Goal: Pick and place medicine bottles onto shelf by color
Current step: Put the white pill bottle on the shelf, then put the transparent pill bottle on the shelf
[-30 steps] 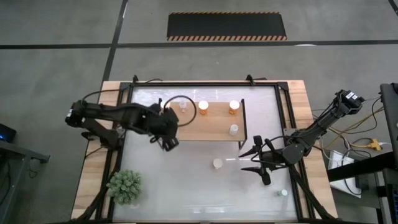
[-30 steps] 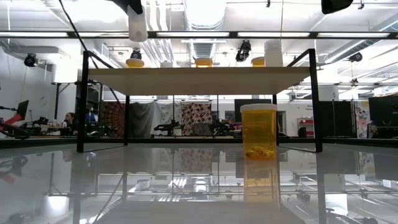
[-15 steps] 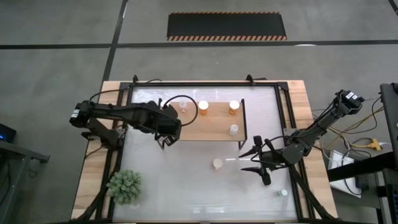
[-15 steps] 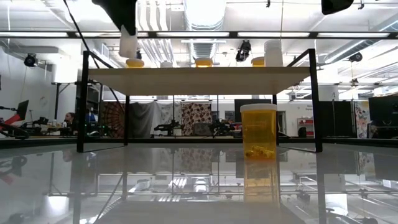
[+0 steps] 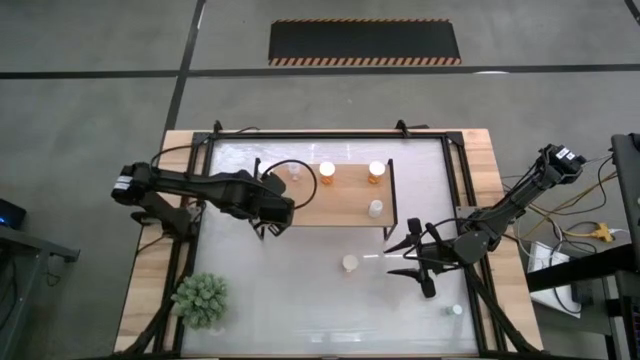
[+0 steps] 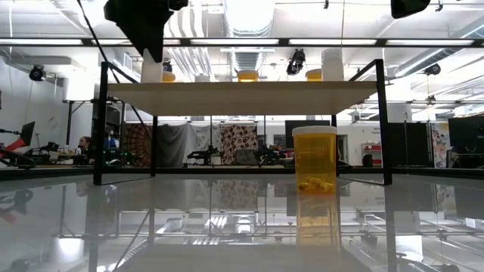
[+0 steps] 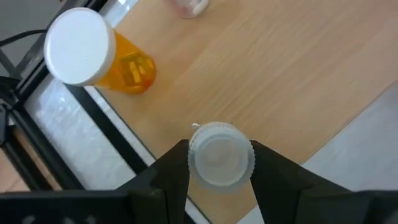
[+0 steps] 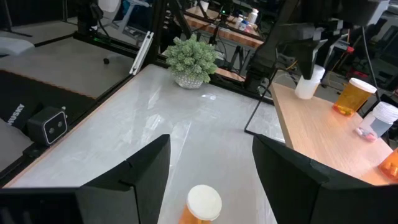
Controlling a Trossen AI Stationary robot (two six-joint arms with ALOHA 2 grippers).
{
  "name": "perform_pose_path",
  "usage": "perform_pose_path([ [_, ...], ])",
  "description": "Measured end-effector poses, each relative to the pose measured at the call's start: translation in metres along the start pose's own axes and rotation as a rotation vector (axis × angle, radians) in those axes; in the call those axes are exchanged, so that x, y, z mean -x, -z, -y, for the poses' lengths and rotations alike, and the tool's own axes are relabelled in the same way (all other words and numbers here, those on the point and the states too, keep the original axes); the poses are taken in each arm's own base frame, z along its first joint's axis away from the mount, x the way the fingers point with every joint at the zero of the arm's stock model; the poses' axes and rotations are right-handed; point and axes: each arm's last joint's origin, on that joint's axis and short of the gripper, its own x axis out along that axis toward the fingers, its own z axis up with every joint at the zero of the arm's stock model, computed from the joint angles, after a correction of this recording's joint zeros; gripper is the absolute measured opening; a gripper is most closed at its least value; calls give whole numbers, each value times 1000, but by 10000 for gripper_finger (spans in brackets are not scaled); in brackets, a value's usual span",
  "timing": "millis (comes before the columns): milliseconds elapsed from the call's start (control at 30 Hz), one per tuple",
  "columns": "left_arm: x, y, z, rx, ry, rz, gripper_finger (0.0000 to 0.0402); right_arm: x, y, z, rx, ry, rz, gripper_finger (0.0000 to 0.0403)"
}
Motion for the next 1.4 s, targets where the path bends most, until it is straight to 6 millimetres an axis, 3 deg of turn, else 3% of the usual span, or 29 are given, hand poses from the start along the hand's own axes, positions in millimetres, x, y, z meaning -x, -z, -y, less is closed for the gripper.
perform_pose_path([
  [733, -8, 4, 1, 58, -31, -8, 134, 0, 0, 0, 2, 0, 0, 219],
  [1133, -10, 6, 1, 45, -29, -27, 209, 0, 0, 0, -12, -7, -3, 219],
  [1400, 1, 0, 0, 1, 18, -17, 217, 0, 1, -1, -18, -22, -10, 219],
])
